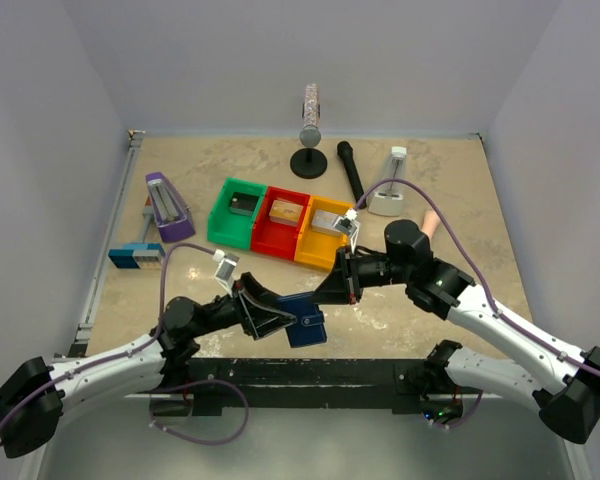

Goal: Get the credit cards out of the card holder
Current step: Pick up the card holder from the center of the board, then open the card holder.

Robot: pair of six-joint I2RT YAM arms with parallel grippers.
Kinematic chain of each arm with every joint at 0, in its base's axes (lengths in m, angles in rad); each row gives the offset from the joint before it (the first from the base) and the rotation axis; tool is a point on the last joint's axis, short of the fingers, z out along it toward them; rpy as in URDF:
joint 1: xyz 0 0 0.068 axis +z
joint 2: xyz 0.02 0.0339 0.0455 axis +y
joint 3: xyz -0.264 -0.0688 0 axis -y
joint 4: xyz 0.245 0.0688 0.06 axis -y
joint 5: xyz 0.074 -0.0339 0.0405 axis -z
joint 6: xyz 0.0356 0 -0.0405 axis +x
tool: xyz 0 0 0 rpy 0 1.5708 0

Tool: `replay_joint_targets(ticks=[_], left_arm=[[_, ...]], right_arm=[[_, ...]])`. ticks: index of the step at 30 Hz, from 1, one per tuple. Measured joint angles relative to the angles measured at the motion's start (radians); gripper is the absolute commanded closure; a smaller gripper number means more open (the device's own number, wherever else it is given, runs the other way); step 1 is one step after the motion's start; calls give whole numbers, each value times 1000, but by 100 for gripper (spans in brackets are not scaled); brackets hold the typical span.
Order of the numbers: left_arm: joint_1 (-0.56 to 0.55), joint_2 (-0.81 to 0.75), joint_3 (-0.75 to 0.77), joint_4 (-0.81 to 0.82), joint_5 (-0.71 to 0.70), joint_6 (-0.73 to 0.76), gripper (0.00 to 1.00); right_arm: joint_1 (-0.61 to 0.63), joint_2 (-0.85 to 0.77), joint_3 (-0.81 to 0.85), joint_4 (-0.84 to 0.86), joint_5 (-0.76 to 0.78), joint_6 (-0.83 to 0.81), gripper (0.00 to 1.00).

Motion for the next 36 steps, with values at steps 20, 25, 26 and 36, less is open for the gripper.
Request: replay_joint_targets(ticks=[20,25,26,36], left_arm=[[1,25,-18,93,50,-43,55],[1,26,-18,93,50,-43,61],[1,26,-18,93,50,-43,61],[1,27,-18,98,50,-43,53]], right_arm=[[0,0,0,2,0,0,100],[0,0,0,2,-4,-1,100],[0,0,0,2,-5,-2,100],[0,0,0,-1,-14,-9,100]])
